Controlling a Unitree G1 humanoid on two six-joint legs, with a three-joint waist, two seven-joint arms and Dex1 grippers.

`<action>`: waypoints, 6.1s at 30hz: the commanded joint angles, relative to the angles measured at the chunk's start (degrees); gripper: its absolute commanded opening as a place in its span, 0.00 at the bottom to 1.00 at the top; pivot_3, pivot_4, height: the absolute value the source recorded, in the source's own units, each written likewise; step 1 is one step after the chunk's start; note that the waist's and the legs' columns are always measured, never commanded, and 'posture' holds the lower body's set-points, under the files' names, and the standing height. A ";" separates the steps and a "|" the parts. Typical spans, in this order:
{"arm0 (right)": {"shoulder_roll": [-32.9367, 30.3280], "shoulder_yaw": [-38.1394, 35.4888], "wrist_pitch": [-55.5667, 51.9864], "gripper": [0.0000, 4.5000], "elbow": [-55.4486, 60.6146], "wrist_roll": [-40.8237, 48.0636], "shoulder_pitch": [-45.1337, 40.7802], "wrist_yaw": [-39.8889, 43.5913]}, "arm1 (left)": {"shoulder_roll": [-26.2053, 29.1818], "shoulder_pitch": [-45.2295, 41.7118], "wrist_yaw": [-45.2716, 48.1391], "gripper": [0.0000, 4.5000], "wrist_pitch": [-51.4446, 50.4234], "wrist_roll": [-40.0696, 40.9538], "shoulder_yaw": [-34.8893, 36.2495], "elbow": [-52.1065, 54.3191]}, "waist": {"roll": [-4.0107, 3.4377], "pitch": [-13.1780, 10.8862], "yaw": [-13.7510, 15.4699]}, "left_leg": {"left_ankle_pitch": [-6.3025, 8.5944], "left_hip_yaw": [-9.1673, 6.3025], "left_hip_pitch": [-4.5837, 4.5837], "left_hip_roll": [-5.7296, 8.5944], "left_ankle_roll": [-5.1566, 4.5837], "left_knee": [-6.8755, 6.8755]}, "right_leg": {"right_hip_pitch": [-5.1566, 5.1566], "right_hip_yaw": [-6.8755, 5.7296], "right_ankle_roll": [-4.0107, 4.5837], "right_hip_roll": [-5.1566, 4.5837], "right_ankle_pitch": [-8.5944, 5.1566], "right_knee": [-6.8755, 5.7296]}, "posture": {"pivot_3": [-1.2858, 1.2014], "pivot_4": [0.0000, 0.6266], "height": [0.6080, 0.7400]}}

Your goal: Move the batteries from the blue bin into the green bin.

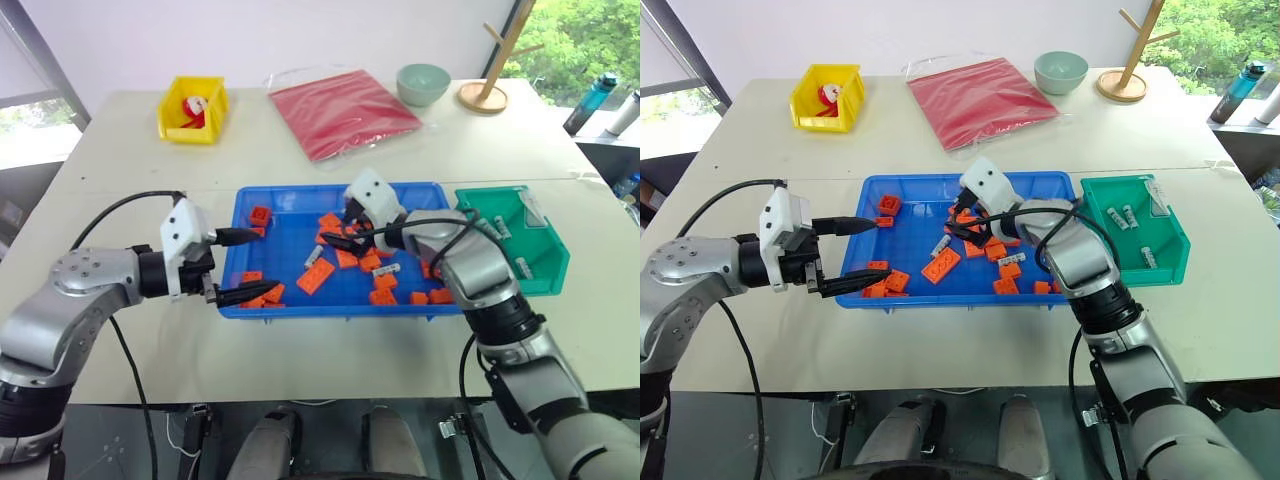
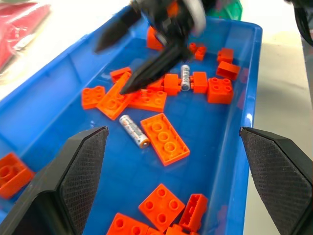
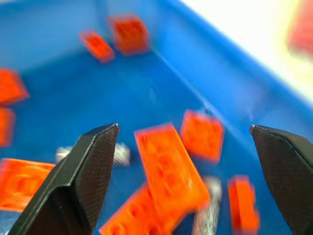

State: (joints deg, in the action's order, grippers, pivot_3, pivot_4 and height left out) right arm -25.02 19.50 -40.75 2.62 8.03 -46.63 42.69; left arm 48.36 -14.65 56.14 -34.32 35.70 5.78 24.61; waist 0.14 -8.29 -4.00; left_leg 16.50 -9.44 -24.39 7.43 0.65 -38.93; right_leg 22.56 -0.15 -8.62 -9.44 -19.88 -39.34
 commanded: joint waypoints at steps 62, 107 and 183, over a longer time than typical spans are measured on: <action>-10.53 -33.30 -12.47 0.02 8.00 -4.19 6.01 18.01 | -2.25 1.15 -3.88 1.00 1.19 0.47 1.89 0.24 | -0.04 -0.01 1.94 | -0.03 -0.38 -0.07 0.04 0.21 -0.10 | -0.12 0.07 0.02 0.20 0.01 0.03 | 0.52 0.24 0.82; -5.13 -0.13 4.77 0.99 -4.95 -1.51 2.67 8.15 | -3.87 -2.47 -4.93 1.00 0.18 0.46 2.55 1.13 | -0.01 0.00 1.31 | 0.00 -0.10 -0.03 0.01 0.15 -0.08 | -0.04 0.01 0.01 0.01 0.01 0.01 | 0.52 0.24 0.82; -0.61 -9.83 -21.24 0.01 -5.62 5.62 1.91 -6.08 | -6.45 -3.07 -6.49 1.00 2.80 -1.53 0.17 0.56 | 0.00 0.01 0.18 | -0.01 -0.18 -0.02 0.06 0.17 -0.07 | -0.01 0.01 0.01 -0.02 0.01 -0.21 | 0.52 0.24 0.82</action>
State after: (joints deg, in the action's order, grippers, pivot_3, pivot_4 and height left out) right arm -25.47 9.55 -62.87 -3.10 13.67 -43.41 36.33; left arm 41.99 -17.97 50.06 -31.98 33.24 3.83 23.12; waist 0.14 -8.29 -3.82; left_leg 16.49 -9.62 -24.41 7.49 0.82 -38.99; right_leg 22.55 -0.14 -8.61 -9.46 -19.87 -39.55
